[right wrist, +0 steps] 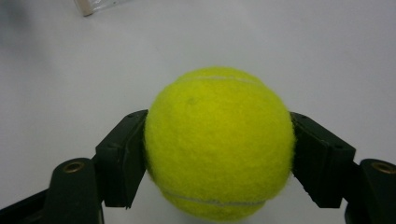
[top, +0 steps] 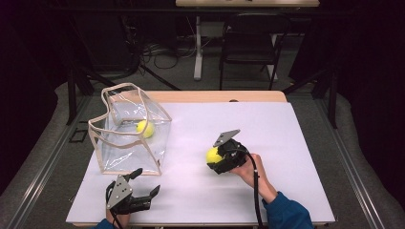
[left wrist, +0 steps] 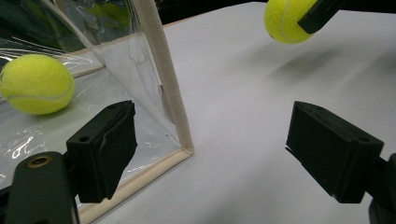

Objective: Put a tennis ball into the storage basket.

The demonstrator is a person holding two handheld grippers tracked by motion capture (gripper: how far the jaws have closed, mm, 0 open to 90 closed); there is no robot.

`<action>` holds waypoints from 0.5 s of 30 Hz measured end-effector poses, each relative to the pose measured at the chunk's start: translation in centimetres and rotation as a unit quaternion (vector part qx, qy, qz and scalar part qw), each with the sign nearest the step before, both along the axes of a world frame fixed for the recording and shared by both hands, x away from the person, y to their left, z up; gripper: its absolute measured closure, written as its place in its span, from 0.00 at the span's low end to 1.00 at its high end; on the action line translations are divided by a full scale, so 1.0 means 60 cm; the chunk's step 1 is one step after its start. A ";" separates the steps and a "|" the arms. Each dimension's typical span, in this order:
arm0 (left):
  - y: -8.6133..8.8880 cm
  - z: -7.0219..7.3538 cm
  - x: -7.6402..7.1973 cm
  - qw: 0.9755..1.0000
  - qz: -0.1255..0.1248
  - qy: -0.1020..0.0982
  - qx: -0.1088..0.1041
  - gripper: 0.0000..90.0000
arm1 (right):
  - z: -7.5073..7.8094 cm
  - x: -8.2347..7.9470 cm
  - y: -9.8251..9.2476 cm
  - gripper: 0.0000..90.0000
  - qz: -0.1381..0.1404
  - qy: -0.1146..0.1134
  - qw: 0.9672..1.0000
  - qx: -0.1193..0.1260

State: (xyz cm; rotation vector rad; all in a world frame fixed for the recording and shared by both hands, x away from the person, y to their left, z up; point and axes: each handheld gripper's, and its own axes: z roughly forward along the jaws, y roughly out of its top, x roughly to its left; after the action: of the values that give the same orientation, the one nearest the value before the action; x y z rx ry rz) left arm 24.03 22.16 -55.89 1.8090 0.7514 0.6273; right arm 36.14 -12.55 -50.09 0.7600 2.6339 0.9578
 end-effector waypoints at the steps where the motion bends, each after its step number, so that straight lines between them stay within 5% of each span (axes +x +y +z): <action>1: 0.001 0.000 0.000 1.000 0.000 -0.001 0.000 0.18 | 0.000 0.001 0.001 0.29 0.001 -0.001 1.000 0.001; 15: 0.001 0.000 0.000 1.000 -0.001 -0.001 -0.001 0.18 | 0.011 0.002 0.017 0.29 0.008 -0.009 1.000 0.004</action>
State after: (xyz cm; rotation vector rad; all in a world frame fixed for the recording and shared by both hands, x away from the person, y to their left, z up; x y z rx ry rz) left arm 24.03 22.23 -55.87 1.8073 0.7490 0.6283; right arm 36.24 -11.55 -49.44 0.7292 2.6274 0.9753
